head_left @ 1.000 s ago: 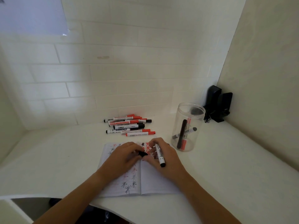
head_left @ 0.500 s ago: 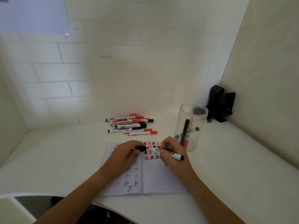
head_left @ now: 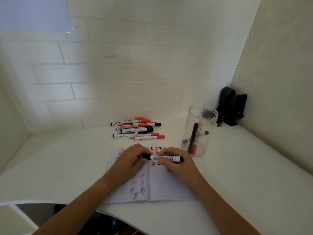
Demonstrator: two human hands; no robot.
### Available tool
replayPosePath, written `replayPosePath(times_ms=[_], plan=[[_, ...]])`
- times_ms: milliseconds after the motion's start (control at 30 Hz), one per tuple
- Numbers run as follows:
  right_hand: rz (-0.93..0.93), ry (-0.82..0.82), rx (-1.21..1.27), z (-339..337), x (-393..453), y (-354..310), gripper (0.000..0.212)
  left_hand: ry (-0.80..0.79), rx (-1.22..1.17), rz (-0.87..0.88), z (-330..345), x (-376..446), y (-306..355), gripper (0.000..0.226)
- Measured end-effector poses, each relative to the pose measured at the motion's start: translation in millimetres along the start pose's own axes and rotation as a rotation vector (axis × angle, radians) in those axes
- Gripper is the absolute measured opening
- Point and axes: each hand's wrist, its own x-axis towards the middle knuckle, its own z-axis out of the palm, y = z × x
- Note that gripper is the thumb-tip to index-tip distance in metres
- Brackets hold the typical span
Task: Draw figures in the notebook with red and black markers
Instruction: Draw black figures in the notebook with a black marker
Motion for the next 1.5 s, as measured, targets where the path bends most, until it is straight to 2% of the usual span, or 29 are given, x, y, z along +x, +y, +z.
replayPosePath(times_ms=[200,267,367,433,733,867,967,1067,1133,1233,1333,1500], plan=[[0.124,-0.057,0.048,-9.3,4.5,5.3,0.019,0.056,0.037,-0.027,2.5,-0.3,-1.8,0.021],[0.065,-0.027,-0.152,-9.1,5.2,13.1,0.022,0.053,0.038,-0.039,3.2,-0.2,-1.9,0.019],[-0.12,-0.019,-0.497,-5.0,7.3,19.1,0.025,0.012,0.031,-0.04,3.7,-1.3,-2.8,0.02],[-0.181,-0.006,-0.584,0.3,8.6,20.8,0.021,0.012,0.026,-0.042,3.7,-1.8,-5.2,0.022],[-0.252,0.058,-0.64,17.2,6.6,22.7,0.015,0.087,0.0,-0.039,-2.0,-2.1,-1.7,0.034],[-0.239,0.055,-0.621,19.2,8.8,21.1,0.015,0.108,-0.009,-0.051,-0.9,-1.0,-5.3,0.021],[-0.205,0.036,-0.62,17.5,9.5,22.6,0.012,0.092,0.008,-0.05,1.4,0.2,-5.8,0.02],[-0.168,0.023,-0.557,13.7,10.8,20.5,0.017,0.079,0.071,-0.092,5.0,3.3,-4.4,0.034],[-0.149,0.068,-0.456,8.7,13.2,13.1,0.022,0.044,0.097,-0.175,8.4,5.4,-5.2,0.055],[-0.111,0.18,-0.226,-0.9,16.0,-5.8,0.021,-0.141,0.205,-0.268,11.4,6.2,-5.0,0.079],[-0.132,0.323,-0.069,-11.7,18.3,-31.4,0.02,-0.294,0.354,-0.25,12.2,6.9,-6.2,0.08],[-0.327,0.618,-0.1,-44.1,31.3,-86.9,0.023,-0.336,0.41,-0.219,14.1,7.2,-11.1,0.077]])
